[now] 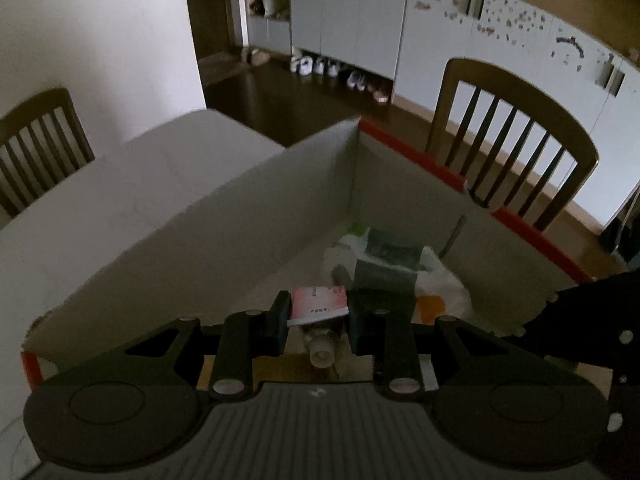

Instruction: Organize objects

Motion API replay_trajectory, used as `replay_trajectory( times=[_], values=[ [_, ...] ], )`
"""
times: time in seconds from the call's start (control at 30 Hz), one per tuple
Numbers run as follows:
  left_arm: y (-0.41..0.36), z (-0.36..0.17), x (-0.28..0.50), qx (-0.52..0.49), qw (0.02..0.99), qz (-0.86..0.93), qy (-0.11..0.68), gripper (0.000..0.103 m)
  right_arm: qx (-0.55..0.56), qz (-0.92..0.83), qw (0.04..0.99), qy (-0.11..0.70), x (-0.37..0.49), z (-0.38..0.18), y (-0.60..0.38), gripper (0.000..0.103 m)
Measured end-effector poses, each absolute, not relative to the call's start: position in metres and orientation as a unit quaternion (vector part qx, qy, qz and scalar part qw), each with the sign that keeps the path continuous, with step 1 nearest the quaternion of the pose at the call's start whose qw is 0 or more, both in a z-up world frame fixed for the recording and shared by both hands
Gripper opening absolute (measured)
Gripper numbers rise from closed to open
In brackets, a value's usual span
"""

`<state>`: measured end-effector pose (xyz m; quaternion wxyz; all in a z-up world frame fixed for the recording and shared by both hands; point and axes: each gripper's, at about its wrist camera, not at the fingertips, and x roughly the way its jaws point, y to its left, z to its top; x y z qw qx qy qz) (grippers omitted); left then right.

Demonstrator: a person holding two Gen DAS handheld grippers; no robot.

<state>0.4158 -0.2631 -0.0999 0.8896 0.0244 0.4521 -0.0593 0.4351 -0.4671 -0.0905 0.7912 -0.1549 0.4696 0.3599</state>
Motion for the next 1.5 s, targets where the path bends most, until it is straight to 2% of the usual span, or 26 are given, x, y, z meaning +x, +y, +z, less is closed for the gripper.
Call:
replay_trajectory(
  times=[0.5, 0.6, 0.67, 0.7, 0.9, 1.33, 1.5],
  values=[
    [-0.249, -0.107, 0.425, -0.021, 0.877, -0.066, 0.476, 0.029, -0.159, 0.357, 0.791, 0.470, 0.435, -0.095, -0.470, 0.040],
    [-0.248, -0.105, 0.419, -0.020, 0.880, -0.067, 0.469, 0.042, -0.154, 0.362, 0.793, 0.465, 0.431, -0.090, -0.472, 0.041],
    [-0.248, -0.101, 0.412, -0.021, 0.885, -0.067, 0.460, 0.063, -0.150, 0.367, 0.793, 0.461, 0.428, -0.087, -0.474, 0.042],
    [-0.249, -0.099, 0.408, -0.019, 0.888, -0.067, 0.454, 0.065, -0.149, 0.367, 0.795, 0.459, 0.426, -0.085, -0.476, 0.043],
    [-0.247, -0.084, 0.386, -0.013, 0.900, -0.064, 0.432, 0.065, -0.136, 0.369, 0.807, 0.441, 0.416, -0.069, -0.486, 0.056],
    [-0.219, -0.045, 0.310, -0.040, 0.923, -0.056, 0.379, 0.066, -0.095, 0.364, 0.837, 0.397, 0.389, -0.027, -0.500, 0.062],
    [-0.210, -0.032, 0.281, -0.038, 0.929, -0.058, 0.365, 0.073, -0.080, 0.365, 0.844, 0.385, 0.376, -0.015, -0.499, 0.062]
  ],
)
